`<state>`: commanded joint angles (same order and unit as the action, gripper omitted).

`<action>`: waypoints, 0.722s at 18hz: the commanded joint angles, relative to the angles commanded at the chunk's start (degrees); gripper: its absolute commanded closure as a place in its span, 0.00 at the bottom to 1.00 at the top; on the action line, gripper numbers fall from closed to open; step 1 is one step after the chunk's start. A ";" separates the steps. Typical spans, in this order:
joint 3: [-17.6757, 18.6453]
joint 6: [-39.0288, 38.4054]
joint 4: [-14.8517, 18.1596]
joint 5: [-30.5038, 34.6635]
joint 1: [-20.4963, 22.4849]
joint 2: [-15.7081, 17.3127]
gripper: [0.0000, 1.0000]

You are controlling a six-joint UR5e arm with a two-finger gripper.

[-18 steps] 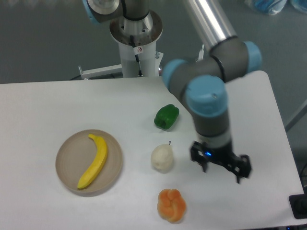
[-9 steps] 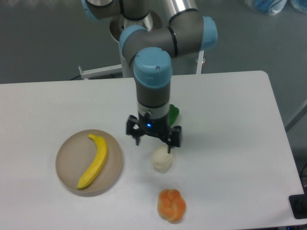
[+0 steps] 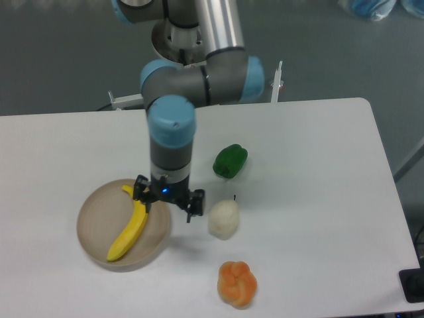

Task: Pick up the banana from the plate
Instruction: 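Move the open gripper over the yellow banana on the beige plate, then lower the gripper onto the banana's middle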

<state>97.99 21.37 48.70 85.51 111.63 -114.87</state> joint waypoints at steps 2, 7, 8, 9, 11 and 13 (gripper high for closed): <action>1.41 -1.51 -1.15 2.72 -2.89 -0.27 0.00; 1.59 -2.65 -1.85 3.96 -5.89 -2.81 0.00; 1.68 -2.74 -2.11 3.96 -5.98 -3.08 0.00; 1.76 -2.74 -2.38 3.96 -6.07 -3.25 0.00; 1.77 -2.65 -2.82 3.96 -6.34 -3.34 0.00; 1.68 -2.57 -2.91 3.96 -6.34 -3.69 0.00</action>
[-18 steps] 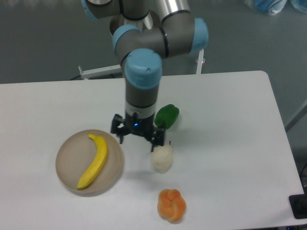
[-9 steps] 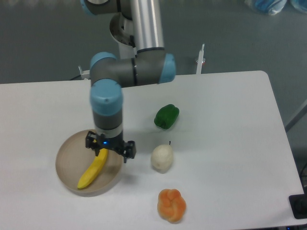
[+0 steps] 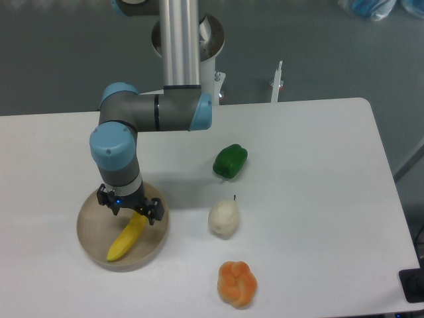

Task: Pick up the banana from the plate
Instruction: 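Lower the gripper onto the banana's middle, then close the gripper around the banana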

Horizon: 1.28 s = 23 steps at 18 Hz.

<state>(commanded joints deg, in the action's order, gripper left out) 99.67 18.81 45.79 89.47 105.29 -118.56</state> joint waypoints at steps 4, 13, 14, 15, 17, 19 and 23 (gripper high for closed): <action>-0.09 0.26 -0.09 0.09 0.00 -1.23 0.00; -0.18 0.09 -0.09 0.26 -0.09 -1.58 0.33; -0.09 0.26 -0.09 0.26 -0.09 -1.58 0.34; -0.09 0.26 -0.09 0.26 -0.09 -1.58 0.38; -0.18 0.53 -0.09 0.26 -0.09 -1.58 0.39; -0.18 0.53 -0.09 0.26 -0.09 -1.58 0.43; -0.26 0.62 0.00 0.18 -0.09 -1.58 0.48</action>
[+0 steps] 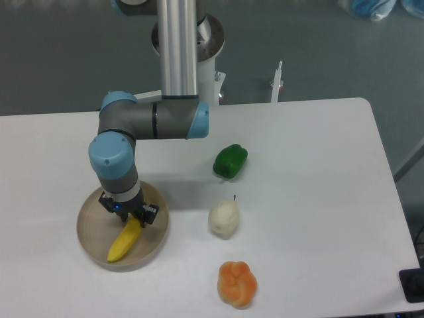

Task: Pick up the banana from the plate
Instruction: 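Close the gripper around the banana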

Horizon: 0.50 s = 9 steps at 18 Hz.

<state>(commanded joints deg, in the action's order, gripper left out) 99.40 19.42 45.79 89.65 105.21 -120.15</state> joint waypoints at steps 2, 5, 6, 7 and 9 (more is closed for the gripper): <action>-0.09 0.09 0.00 0.00 0.09 0.09 0.50; -0.18 0.26 0.00 -0.09 0.09 0.35 0.51; -0.26 0.35 0.00 -0.09 0.09 0.44 0.51; -0.26 0.35 0.00 -0.26 0.09 0.70 0.52; -0.26 0.35 0.00 -0.18 0.18 0.62 0.55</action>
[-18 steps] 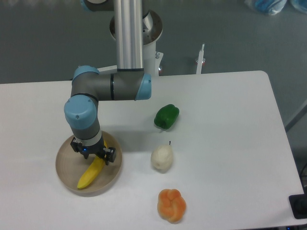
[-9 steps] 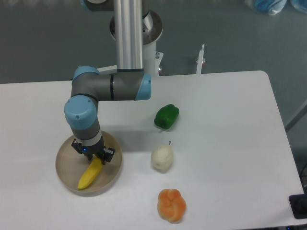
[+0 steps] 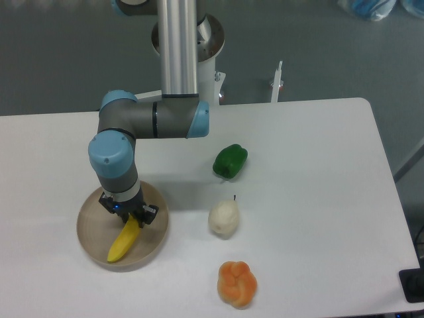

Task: Pick up the banana from the plate
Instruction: 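Close the gripper around the banana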

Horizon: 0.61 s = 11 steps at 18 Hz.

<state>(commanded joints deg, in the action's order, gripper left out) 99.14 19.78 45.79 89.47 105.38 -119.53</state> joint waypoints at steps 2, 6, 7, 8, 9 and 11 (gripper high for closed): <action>0.53 0.09 -0.09 0.09 0.00 0.00 0.58; 0.53 0.09 -0.09 0.09 0.00 -0.09 0.63; 0.35 0.00 0.00 0.09 0.00 -0.09 0.64; 0.26 0.00 0.00 0.09 0.00 -0.09 0.64; 0.26 0.09 0.00 0.09 0.00 0.00 0.64; 0.18 0.00 0.00 0.09 0.09 0.09 0.64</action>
<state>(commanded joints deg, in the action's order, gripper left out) 99.32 19.78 45.79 89.56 105.47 -119.44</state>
